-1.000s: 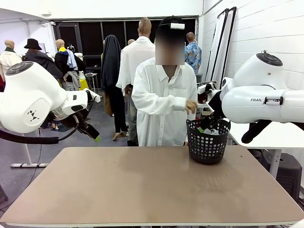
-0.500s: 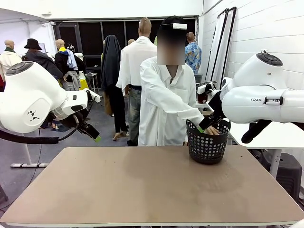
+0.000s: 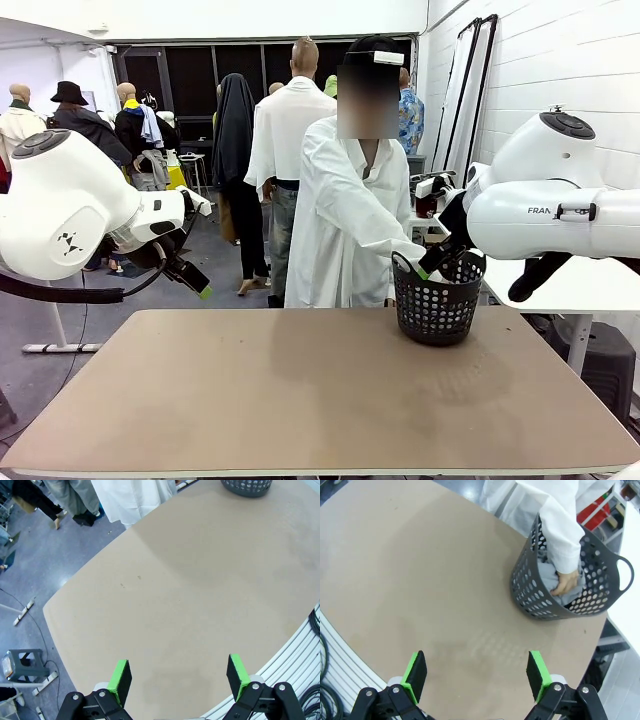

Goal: Fold the training pants.
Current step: Grab both ends of the Training pants handed by a person.

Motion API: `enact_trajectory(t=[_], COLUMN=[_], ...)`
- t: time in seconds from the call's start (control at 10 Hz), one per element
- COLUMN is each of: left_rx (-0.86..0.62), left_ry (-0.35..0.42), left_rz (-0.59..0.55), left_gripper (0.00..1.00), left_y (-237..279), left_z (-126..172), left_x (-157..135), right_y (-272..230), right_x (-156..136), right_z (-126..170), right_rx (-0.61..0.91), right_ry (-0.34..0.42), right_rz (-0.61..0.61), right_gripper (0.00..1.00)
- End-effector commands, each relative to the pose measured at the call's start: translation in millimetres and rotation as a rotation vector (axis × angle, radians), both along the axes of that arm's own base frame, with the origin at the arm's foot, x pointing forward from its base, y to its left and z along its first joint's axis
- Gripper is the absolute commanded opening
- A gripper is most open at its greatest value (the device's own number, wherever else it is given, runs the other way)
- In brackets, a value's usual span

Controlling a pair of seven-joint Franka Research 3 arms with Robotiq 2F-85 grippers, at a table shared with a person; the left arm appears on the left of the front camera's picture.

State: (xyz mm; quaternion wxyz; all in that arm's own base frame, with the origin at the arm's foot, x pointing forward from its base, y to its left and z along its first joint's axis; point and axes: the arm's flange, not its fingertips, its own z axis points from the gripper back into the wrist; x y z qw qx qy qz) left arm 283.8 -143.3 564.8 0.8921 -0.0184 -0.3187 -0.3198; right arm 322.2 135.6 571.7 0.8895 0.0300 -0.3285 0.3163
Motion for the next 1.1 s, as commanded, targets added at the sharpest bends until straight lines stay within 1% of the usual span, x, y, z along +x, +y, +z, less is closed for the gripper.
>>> enact_trajectory(t=[0.0,1.0], left_rx=[0.004,0.004], left_ry=[-0.013,-0.013], left_rz=[-0.001,-0.001], left_gripper=[1.00,1.00], left_y=[-0.1,-0.1], left_z=[0.8,0.8], left_x=[0.6,0.6], right_y=[0.9,0.9], right_x=[1.4,1.4], right_z=[0.0,0.0], right_rx=[0.004,0.004], right_ry=[-0.009,-0.009], right_rz=[0.000,0.000], right_gripper=[1.00,1.00])
